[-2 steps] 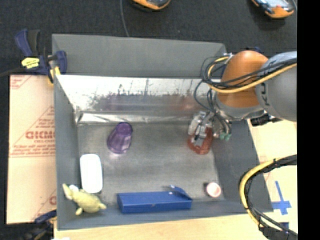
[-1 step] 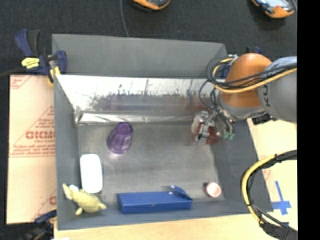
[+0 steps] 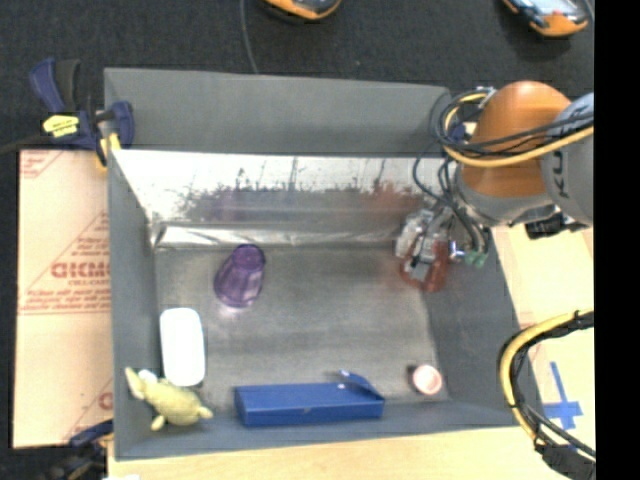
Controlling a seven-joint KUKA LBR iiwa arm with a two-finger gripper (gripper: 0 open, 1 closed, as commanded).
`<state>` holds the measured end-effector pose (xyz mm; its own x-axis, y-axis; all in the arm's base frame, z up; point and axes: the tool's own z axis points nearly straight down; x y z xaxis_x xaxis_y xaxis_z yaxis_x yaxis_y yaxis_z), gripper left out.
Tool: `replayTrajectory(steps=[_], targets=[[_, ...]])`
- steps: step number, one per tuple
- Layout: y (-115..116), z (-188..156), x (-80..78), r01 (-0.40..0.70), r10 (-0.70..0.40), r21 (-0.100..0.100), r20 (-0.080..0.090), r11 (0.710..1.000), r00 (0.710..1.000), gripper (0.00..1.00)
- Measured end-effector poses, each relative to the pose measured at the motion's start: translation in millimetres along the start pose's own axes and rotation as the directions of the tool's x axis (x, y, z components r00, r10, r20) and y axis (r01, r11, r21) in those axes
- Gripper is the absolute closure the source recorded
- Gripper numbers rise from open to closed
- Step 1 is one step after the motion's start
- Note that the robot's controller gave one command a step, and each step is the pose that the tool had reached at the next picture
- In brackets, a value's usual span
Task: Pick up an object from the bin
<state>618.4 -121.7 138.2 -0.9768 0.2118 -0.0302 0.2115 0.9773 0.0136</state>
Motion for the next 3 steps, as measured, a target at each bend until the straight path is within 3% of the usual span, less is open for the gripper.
replayTrajectory(steps=[1,2,3], targets=[[-13.7,5.6,-23.7,0.078,-0.078,-0.002,0.019,0.997,0.997,1.0],[-16.2,-44.3,-18.3,0.089,-0.089,-0.003,0.005,0.996,0.996,1.0],[-10.7,7.1,-2.0,0.096,-0.096,-0.004,0.006,0.995,0.995,1.0]])
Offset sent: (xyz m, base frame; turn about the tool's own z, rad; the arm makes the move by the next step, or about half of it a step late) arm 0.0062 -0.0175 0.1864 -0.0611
